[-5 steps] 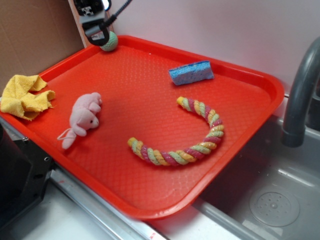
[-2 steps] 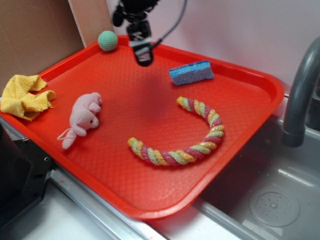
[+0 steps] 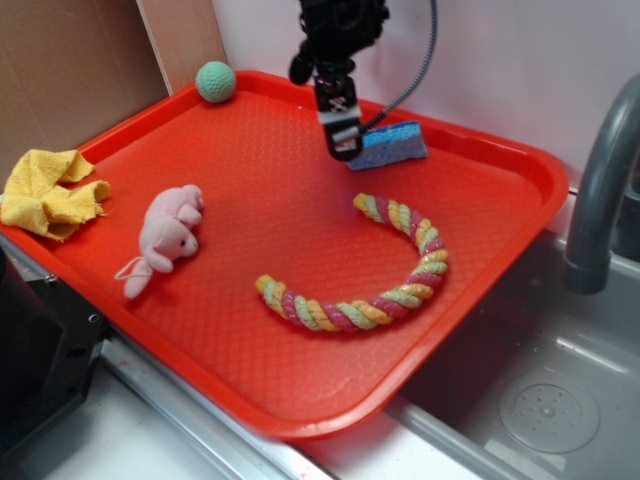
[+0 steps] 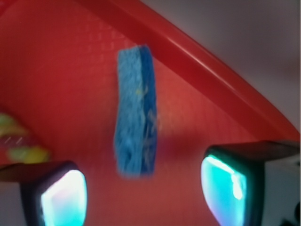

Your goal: Grab the blue sponge.

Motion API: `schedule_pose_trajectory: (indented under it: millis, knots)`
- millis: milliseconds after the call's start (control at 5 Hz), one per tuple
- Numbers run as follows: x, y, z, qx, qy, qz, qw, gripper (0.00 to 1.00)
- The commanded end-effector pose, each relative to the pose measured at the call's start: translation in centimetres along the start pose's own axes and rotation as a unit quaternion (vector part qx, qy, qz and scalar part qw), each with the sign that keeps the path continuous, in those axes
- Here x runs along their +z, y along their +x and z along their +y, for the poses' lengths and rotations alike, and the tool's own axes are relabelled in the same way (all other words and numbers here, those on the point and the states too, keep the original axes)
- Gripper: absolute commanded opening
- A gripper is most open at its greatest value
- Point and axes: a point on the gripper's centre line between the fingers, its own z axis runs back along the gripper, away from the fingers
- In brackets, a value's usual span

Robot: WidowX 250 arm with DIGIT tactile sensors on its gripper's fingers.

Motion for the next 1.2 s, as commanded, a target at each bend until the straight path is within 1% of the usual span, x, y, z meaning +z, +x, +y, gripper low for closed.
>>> schedule_pose_trajectory:
  millis: [0,200,400,600,800,1000]
  knots:
    - [-0.6,4.0,-0.7,-0.016,0.011,0.034,0.999,1.0]
    - [0.0,3.4,-0.5,-0.004,0.017,0.028,0.999,0.0]
    - [1.7,2.1,-0.8,0.006,0.038,0.014,0.999,0.0]
    - [5.5,-0.7,-1.7,0.017,0.073,-0.021,0.997,0.0]
    - [8.5,-4.2,-2.7,0.057,0.088,-0.039,0.994,0.0]
    - [10.1,-7.4,-3.0,0.121,0.063,-0.04,0.99,0.0]
